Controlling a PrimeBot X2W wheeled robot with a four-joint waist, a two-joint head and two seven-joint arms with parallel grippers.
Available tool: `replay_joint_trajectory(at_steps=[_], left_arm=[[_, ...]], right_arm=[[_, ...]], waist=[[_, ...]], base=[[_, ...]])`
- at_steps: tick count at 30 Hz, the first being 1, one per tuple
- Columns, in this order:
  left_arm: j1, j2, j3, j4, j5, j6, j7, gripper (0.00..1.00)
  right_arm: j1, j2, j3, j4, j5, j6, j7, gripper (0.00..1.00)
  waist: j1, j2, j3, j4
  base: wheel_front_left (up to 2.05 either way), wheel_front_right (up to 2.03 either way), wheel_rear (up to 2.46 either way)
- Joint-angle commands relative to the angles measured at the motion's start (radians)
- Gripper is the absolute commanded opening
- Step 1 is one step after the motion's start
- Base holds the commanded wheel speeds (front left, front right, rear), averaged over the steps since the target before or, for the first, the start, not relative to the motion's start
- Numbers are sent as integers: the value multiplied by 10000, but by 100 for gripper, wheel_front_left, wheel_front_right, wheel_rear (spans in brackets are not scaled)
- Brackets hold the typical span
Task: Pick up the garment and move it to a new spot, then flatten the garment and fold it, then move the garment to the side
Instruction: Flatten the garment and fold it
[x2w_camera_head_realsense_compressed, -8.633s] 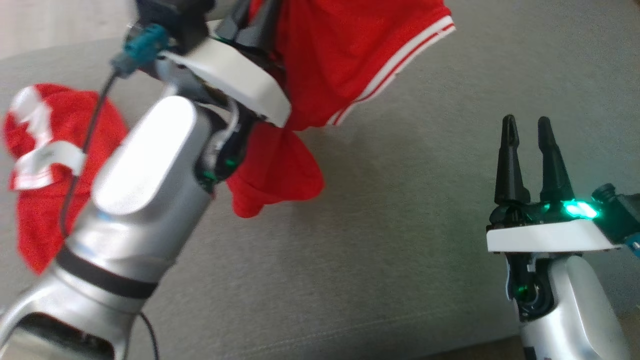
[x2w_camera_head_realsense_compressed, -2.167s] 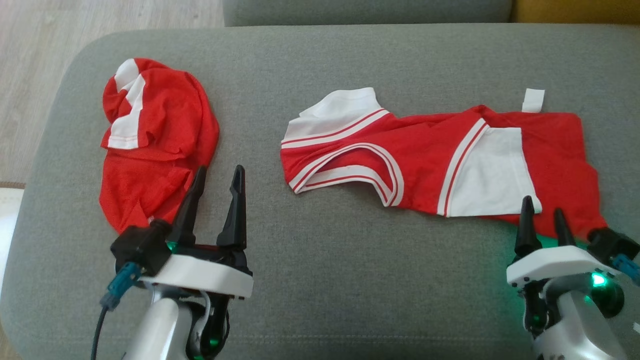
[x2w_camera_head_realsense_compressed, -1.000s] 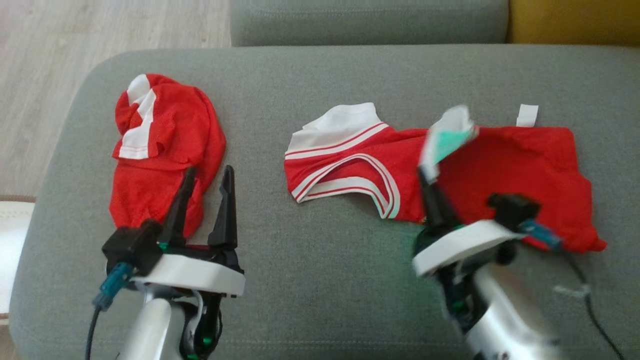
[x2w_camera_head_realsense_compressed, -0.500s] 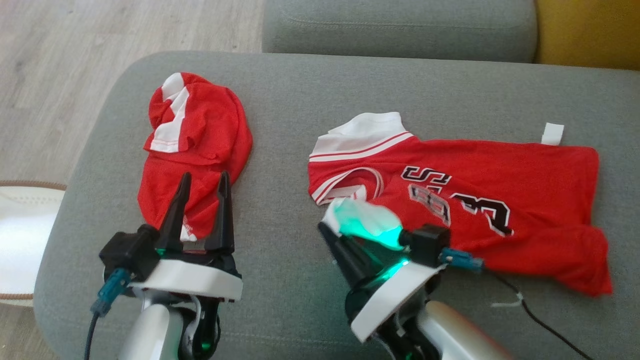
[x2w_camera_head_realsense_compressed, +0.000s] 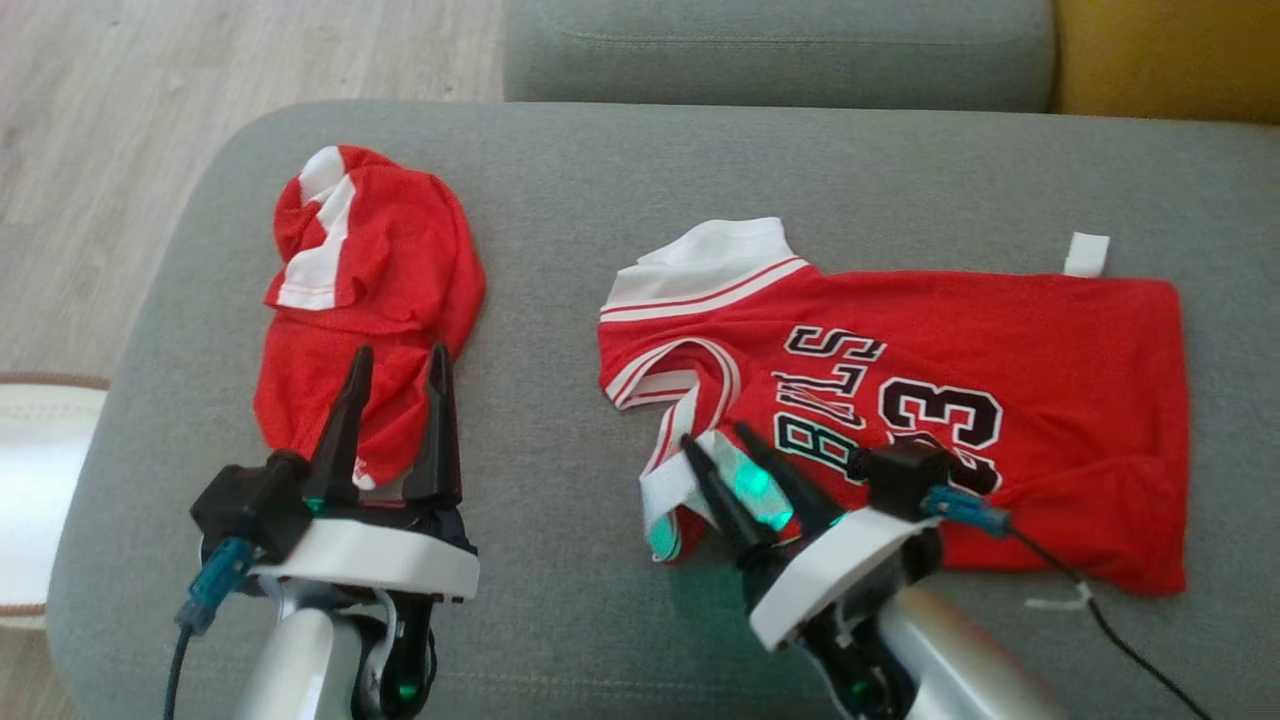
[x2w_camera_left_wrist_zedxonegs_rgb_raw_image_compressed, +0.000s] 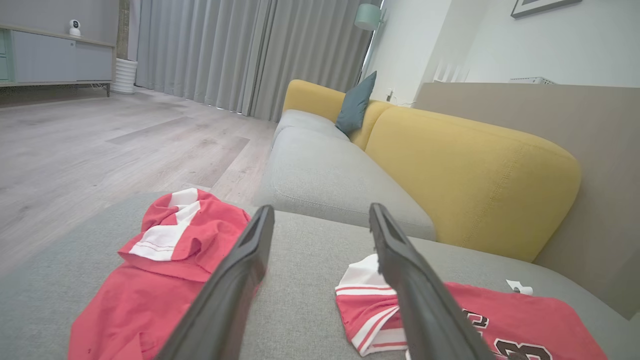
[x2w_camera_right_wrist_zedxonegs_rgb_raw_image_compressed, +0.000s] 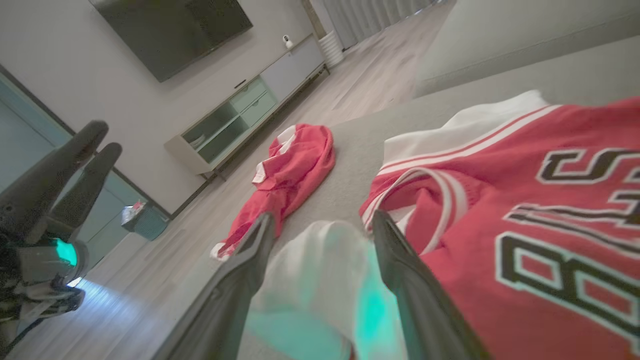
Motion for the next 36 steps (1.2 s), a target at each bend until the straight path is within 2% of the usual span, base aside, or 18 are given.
replay_joint_trajectory(at_steps=[1,8,15,20,24,30,36], left_arm=[[-303,37,348,-382,20,47,-51,100],[-362,37,333,-487,-19,84,-51,100],[-333,37,263,-560,-81,145,-51,100],[-324,37,154,-612,-98,145,-51,100],[-333,37,56,-725,-136,141,-51,100],[-267,37,-101,-840,-160,119,-51,100],[-387,37,-245,-862,-162,85,-51,100]], right_arm=[[-270,114,-89,-253,-195,77,-142,100],[116,114,-1932,-610,-2021,77,136,100],[969,114,-4051,-2164,-3508,77,801,100],[1444,114,-5378,-3190,-4149,77,785,100],[1795,114,-6046,-3621,-4249,77,382,100],[2045,114,-6350,-3564,-4207,77,-170,100],[1234,114,-7051,-3100,-4796,77,-4,100]], waist=[[0,0,-20,-132],[0,0,-142,-577],[0,0,-230,-844],[0,0,-265,-890],[0,0,-253,-853],[0,0,-196,-803],[0,0,145,-626]], base=[[0,0,0],[0,0,0],[0,0,0],[0,0,0],[0,0,0],[0,0,0],[0,0,0]])
